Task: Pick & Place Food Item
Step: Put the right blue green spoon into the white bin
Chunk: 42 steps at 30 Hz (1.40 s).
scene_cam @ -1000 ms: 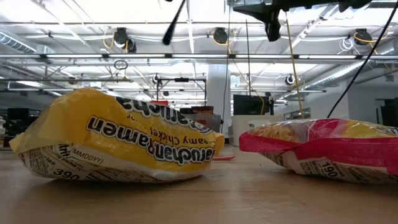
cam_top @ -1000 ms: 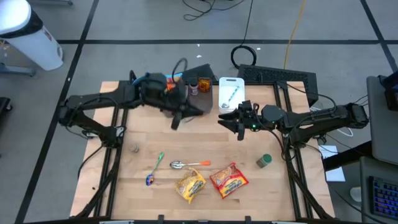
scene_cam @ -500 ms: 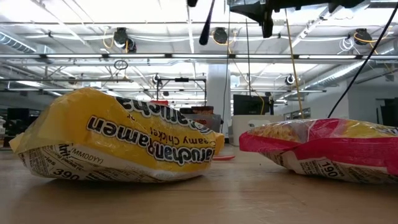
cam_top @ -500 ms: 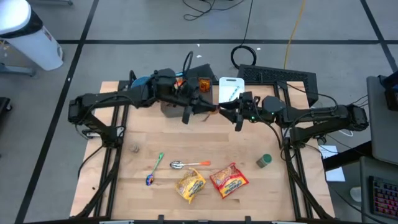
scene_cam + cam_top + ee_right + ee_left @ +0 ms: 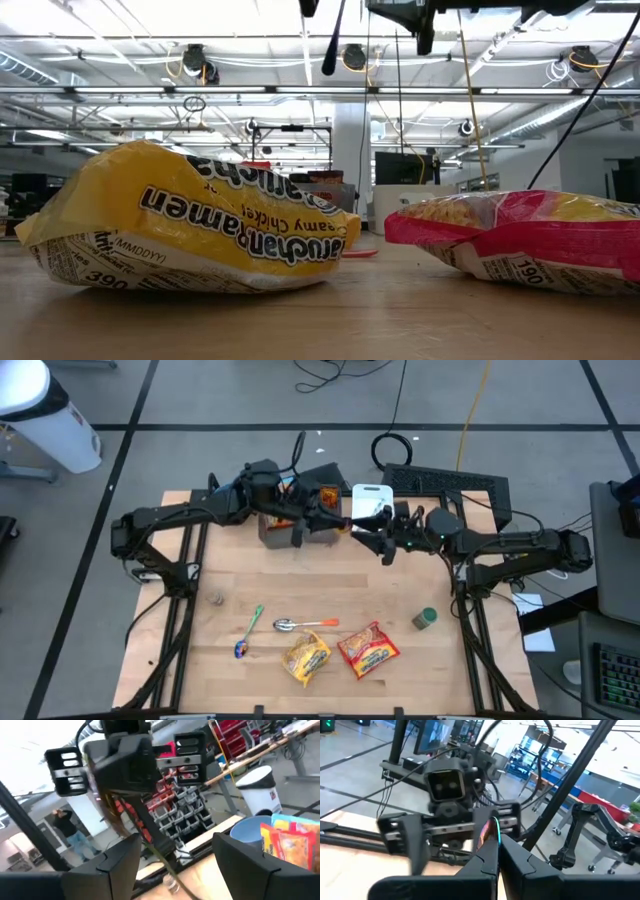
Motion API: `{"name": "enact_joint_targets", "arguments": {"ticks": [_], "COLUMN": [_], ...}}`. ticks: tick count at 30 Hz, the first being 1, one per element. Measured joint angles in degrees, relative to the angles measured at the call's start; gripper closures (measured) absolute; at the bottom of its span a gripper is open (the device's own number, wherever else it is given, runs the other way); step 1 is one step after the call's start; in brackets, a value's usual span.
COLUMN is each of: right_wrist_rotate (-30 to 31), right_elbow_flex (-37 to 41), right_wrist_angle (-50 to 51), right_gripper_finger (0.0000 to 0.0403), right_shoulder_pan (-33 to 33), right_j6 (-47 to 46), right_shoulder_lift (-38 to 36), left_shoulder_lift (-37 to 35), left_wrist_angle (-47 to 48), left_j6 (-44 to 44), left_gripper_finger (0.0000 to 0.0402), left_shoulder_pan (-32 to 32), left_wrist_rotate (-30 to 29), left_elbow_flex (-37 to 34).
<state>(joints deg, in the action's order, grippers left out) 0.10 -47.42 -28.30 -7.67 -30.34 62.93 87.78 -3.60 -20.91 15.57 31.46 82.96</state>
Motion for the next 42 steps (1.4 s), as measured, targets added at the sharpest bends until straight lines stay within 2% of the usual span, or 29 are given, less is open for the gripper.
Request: {"name": "enact_joint_targets", "arguments": {"ticks": [4, 8, 11, 21, 25, 34, 42], "right_wrist_rotate": [-1.0, -6.0, -6.3, -9.5, -13.7, -13.8, -9.2], "right_elbow_flex": [0.0, 0.0, 0.0, 0.0, 0.0, 0.0, 0.0], "right_wrist_angle": [-3.9, -12.0, -13.6, -8.9, -8.3, -9.8, -13.4], "right_gripper_finger": [0.0166, 0.0177, 0.0183, 0.0187, 0.0191, 0.0195, 0.0195], "right_shoulder_pan": [-1.4, -1.8, -1.8, -2.0, -2.3, -2.0, -2.1], "right_j6": [0.1, -0.4, -0.5, -1.0, -1.2, -0.9, 1.5], "right_shoulder_lift": [2.0, 4.8, 5.8, 5.1, 5.1, 5.1, 5.1], "left_shoulder_lift": [0.0, -0.1, -0.1, 0.0, 0.0, 0.0, 0.0], "left_wrist_angle": [-1.2, -1.4, -1.5, -1.3, -2.5, -4.0, -4.0], "left_j6": [-0.1, -0.1, -0.3, -0.9, -1.7, -3.1, -3.5], "left_gripper_finger": [0.0396, 0.0398, 0.0395, 0.0398, 0.0395, 0.0398, 0.0396], "left_shoulder_pan": [0.0, 0.0, 0.0, 1.2, 1.5, 1.6, 1.2], "left_wrist_rotate": [0.0, 0.4, 0.3, 1.5, 1.1, 1.7, 1.9], "left_elbow_flex": [0.0, 0.0, 0.0, 0.0, 0.0, 0.0, 0.0]}}
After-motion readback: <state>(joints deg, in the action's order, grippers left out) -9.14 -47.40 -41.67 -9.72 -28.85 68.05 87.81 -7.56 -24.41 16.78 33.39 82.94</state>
